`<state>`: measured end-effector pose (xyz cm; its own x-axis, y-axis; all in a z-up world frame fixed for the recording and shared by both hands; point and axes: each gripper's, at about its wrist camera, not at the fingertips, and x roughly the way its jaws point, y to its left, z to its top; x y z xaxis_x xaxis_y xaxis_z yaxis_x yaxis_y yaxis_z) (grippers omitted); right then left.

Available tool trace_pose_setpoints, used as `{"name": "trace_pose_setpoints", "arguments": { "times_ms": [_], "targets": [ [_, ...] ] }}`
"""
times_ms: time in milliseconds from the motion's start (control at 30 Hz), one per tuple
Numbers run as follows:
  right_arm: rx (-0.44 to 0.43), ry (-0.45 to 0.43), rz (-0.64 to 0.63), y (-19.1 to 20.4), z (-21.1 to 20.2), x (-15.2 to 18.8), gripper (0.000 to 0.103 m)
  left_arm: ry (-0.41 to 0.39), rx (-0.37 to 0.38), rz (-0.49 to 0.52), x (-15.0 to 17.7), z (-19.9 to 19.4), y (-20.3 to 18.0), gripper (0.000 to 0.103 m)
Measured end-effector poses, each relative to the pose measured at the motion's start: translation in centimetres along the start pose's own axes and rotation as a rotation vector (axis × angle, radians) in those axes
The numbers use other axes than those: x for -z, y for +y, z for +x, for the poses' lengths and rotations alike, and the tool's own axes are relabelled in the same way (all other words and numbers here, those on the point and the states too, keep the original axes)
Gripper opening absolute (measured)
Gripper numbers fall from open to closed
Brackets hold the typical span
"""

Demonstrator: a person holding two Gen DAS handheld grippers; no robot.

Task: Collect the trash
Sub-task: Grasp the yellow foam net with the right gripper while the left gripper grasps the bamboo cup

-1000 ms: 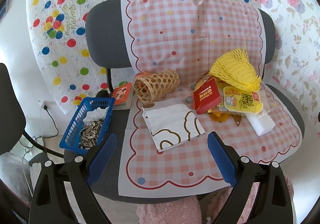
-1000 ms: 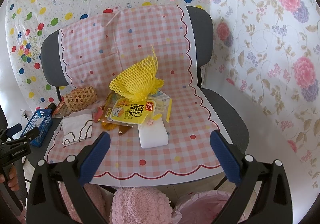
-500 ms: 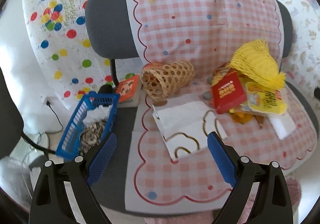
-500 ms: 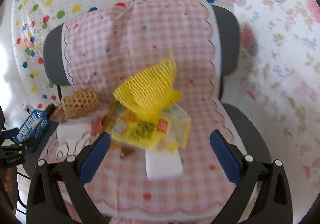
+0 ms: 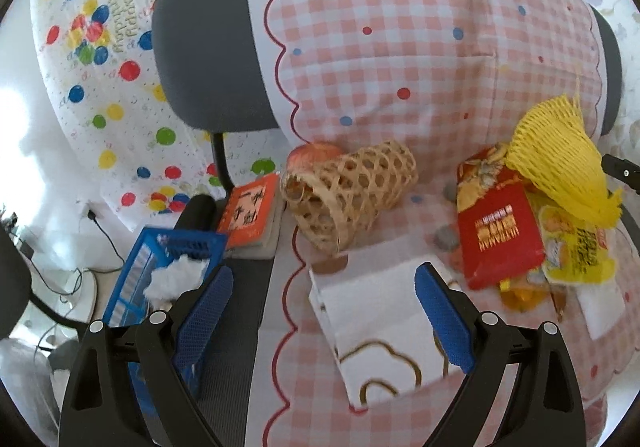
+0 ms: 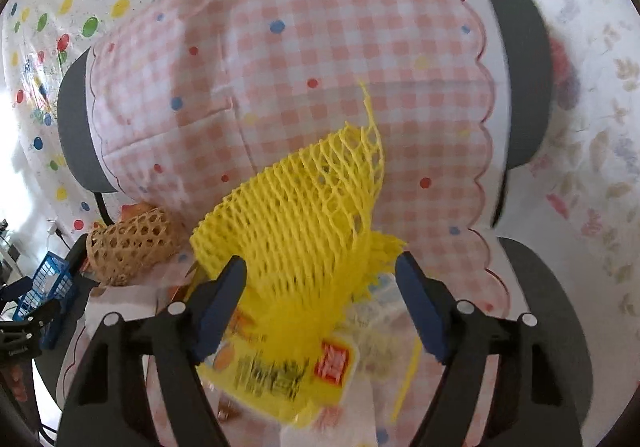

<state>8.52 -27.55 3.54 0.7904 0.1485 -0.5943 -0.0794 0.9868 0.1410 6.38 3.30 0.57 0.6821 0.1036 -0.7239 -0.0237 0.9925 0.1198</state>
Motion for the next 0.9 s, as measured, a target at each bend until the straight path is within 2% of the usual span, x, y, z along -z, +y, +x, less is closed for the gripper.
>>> {"name": "trace_pose_setpoints", "arguments": {
  "times_ms": [33, 100, 233, 267, 300, 333, 400, 433, 500, 600, 733, 833, 900],
  "targets": [
    [0.002, 0.009, -0.001, -0.3, 0.9, -0.2, 0.080, 0.004, 0.003, 0.000, -0.3, 0.3, 0.0, 0.092],
    [-0.004, 0.020, 0.019, -1.0, 2.4, -0.5, 0.093, 0.008, 0.033, -0.006, -0.9, 1.0, -0.1, 0.092],
    [-0.047, 0.085, 0.120, -2.7, 5.4, -0.5, 0.093, 0.017, 0.096, -0.025, -1.0, 1.5, 0.0, 0.092],
    [-0.076, 0.106, 0.144, -3.0, 6.0, -0.4, 0.091, 0.014, 0.105, -0.023, -1.0, 1.5, -0.1, 0.092],
    [-0.118, 0.127, 0.173, -3.3, 6.4, 0.0, 0.079, 0.014, 0.106, -0.014, -0.8, 1.5, -0.2, 0.092],
    [-0.133, 0.131, 0.183, -3.2, 6.5, 0.1, 0.071, 0.013, 0.102, -0.006, -0.7, 1.5, -0.2, 0.092],
    [-0.167, 0.126, 0.183, -2.9, 6.1, 0.1, 0.040, 0.013, 0.095, 0.002, -0.6, 1.3, -0.1, 0.092],
    [-0.180, 0.112, 0.181, -2.6, 5.5, -0.1, 0.034, 0.014, 0.092, 0.001, -0.5, 1.2, 0.1, 0.092],
    [-0.188, 0.054, 0.167, -2.2, 4.1, -0.8, 0.015, 0.007, 0.084, -0.008, -0.7, 0.5, 0.6, 0.092],
    [-0.177, -0.064, 0.120, -1.1, -0.2, -2.7, 0.011, -0.020, 0.069, -0.010, -1.2, -0.8, 1.5, 0.092],
    [-0.078, -0.207, 0.029, 1.0, -6.1, -4.6, 0.011, -0.050, 0.020, -0.008, -2.1, -2.1, 3.1, 0.091],
    [0.040, -0.290, -0.065, 3.1, -10.5, -4.2, 0.011, -0.046, 0.021, -0.005, -2.4, -1.9, 4.4, 0.091],
    [0.063, -0.301, -0.095, 3.1, -12.2, -3.4, 0.011, -0.038, 0.045, -0.008, -2.0, -1.0, 5.0, 0.089]
  ]
}}
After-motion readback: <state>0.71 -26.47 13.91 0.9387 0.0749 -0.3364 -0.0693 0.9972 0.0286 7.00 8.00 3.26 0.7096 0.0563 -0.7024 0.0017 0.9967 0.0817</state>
